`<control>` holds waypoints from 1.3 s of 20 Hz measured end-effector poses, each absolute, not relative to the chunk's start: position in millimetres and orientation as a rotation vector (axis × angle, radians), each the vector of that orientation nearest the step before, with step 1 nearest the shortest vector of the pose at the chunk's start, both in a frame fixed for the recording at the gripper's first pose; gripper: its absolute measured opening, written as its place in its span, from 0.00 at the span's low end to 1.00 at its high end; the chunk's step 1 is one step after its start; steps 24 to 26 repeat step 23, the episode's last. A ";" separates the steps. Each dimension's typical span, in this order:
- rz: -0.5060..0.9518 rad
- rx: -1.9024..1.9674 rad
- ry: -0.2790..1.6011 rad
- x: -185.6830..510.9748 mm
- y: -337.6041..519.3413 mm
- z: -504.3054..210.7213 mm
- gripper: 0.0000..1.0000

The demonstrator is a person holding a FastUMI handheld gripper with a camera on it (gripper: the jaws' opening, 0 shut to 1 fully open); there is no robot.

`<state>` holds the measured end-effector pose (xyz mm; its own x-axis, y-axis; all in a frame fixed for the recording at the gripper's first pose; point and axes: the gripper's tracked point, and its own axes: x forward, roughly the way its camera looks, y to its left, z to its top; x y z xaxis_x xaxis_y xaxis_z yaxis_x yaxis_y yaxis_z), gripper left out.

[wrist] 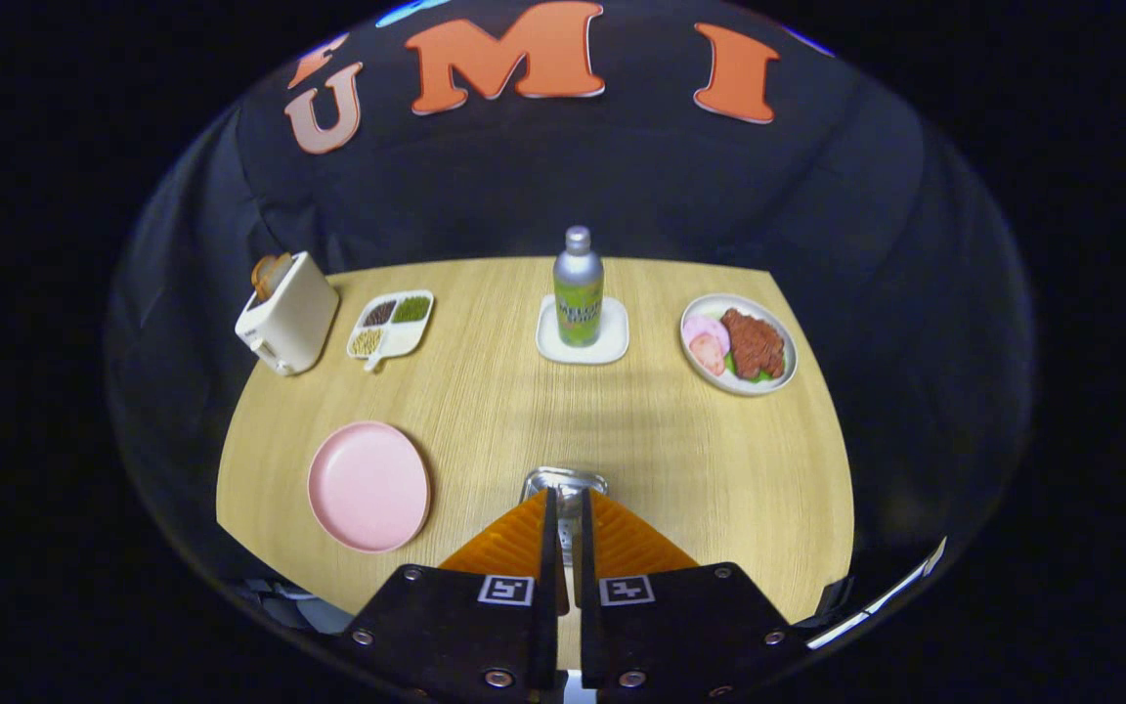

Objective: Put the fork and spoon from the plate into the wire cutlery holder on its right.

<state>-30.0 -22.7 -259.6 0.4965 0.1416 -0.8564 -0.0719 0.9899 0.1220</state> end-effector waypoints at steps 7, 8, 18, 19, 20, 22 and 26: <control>0.038 0.103 0.606 11.3 -44.6 -151.8 0.11; 0.037 0.111 0.551 14.2 -45.0 -135.5 0.11; 0.002 0.054 0.160 18.7 -68.3 -19.4 0.59; 0.002 0.051 0.146 17.4 -67.4 -14.6 0.67; 0.001 0.054 0.136 16.3 -67.1 -11.7 0.70; 0.009 0.060 0.126 13.6 -65.1 -9.1 0.77; 0.018 0.058 0.122 12.0 -63.6 -9.2 0.80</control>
